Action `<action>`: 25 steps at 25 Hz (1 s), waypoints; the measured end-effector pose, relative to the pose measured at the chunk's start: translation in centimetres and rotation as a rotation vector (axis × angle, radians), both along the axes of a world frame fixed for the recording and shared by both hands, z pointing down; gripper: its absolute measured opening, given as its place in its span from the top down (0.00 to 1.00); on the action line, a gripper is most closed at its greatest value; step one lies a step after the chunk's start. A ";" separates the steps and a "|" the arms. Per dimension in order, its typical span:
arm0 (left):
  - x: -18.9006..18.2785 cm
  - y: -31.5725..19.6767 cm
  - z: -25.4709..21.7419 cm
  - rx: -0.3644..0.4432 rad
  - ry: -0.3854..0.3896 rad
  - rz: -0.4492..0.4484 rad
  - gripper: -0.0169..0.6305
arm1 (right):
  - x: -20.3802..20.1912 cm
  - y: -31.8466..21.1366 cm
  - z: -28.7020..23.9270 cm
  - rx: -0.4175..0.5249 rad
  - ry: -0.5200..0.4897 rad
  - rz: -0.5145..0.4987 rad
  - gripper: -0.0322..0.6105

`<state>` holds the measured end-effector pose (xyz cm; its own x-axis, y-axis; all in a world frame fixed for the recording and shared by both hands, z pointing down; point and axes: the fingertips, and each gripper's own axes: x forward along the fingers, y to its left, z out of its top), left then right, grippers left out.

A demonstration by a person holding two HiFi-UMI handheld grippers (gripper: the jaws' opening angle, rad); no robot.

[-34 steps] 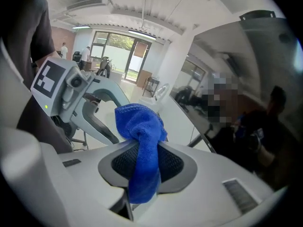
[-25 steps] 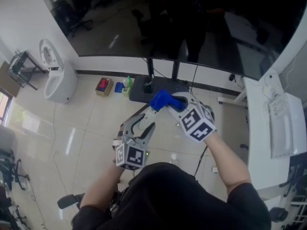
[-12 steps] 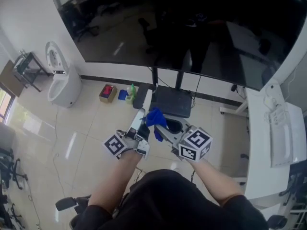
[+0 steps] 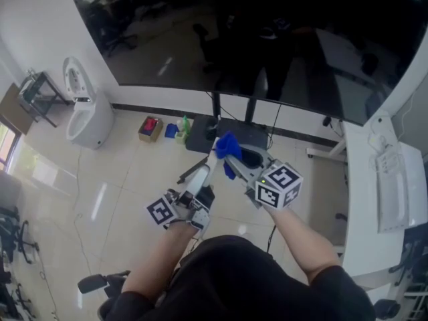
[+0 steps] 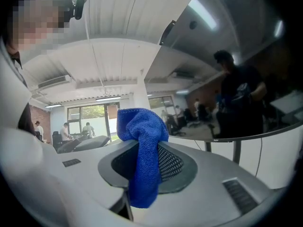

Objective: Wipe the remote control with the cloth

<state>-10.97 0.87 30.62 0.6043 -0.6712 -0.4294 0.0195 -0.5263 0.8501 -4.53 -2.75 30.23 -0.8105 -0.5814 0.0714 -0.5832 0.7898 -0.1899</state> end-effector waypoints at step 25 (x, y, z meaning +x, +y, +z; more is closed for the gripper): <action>1.1 1.4 0.0 0.015 0.000 0.064 0.67 | 0.2 1.0 -0.5 -0.011 -0.009 -0.090 0.79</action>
